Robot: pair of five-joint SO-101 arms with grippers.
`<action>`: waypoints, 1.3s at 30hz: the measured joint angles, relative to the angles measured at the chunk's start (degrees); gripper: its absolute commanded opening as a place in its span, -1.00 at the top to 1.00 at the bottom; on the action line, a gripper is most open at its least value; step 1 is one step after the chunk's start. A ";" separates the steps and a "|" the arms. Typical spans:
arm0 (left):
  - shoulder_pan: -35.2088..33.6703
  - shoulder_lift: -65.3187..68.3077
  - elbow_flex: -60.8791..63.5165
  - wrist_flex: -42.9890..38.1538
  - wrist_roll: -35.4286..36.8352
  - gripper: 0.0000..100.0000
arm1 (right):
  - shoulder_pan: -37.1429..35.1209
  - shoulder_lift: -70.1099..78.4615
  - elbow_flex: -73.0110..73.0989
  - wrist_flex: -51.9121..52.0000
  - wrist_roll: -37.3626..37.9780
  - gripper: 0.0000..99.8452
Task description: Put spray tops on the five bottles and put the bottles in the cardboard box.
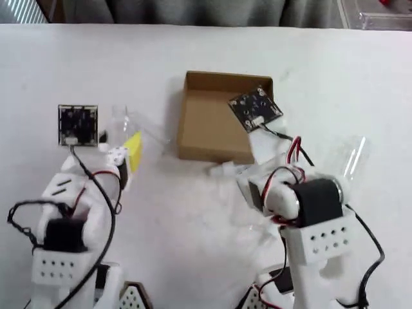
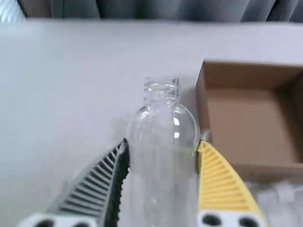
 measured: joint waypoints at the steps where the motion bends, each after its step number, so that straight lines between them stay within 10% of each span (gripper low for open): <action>1: 1.05 -2.11 0.00 -1.23 0.00 0.88 | -1.32 -1.32 1.85 -2.20 0.00 0.97; 12: 14.95 -8.70 4.40 -7.30 1.58 0.88 | -29.98 -20.22 29.80 -28.75 0.09 0.97; 25: 15.38 -9.05 6.77 -9.76 7.82 0.88 | -34.64 -33.23 54.77 -62.68 -2.73 0.97; 39: 15.30 -20.40 7.91 -3.16 7.82 0.88 | -30.15 -33.49 55.12 -66.37 -4.84 0.97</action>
